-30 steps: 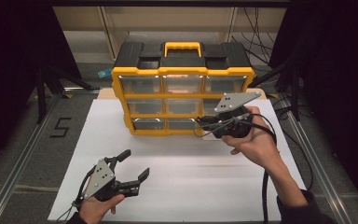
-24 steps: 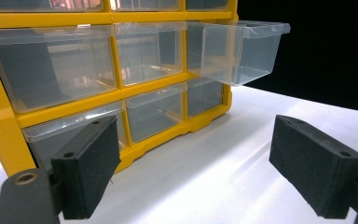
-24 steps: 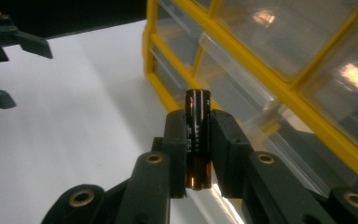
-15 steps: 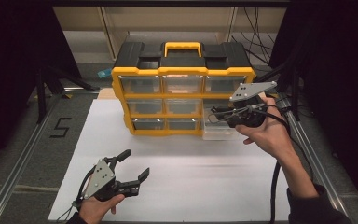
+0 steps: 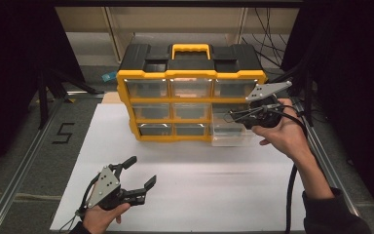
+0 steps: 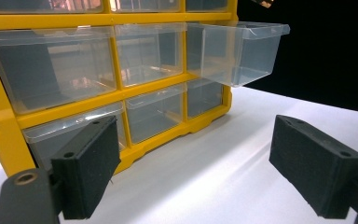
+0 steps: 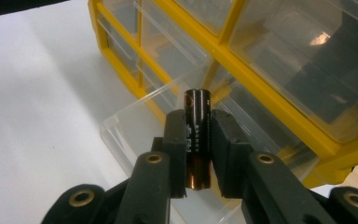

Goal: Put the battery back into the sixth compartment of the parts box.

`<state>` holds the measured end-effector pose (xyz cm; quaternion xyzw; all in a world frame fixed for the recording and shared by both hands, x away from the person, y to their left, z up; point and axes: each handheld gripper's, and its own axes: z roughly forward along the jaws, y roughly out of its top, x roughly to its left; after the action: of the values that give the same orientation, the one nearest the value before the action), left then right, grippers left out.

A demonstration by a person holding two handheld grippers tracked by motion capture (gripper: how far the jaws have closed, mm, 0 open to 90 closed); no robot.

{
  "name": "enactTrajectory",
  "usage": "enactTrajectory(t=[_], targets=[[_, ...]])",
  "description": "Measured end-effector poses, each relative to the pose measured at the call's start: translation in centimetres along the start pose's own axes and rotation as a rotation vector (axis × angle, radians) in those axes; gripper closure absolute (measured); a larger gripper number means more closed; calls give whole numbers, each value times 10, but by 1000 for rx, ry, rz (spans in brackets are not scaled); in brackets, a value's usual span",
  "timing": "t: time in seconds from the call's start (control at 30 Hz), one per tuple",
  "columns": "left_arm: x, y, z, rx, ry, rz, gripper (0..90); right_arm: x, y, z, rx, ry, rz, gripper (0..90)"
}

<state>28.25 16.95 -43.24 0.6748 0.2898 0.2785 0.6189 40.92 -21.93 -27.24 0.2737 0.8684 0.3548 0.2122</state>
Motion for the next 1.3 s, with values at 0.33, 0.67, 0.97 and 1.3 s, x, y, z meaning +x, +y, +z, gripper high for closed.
enactTrajectory(t=[0.33, 0.67, 0.97, 1.3], targets=[[0, 0, 0, -1, -1, 4, 156, -3, -2, 5, 18, -2, 4, 772], [0, 0, 1, 3, -1, 4, 156, -8, -3, 11, 50, 12, 2, 771], [0, 0, 1, 5, -1, 2, 156, -9, -4, 18, 69, 12, 3, 771], [0, 0, 1, 5, 0, 3, 156, -12, -5, 23, 103, 32, -2, 771]])
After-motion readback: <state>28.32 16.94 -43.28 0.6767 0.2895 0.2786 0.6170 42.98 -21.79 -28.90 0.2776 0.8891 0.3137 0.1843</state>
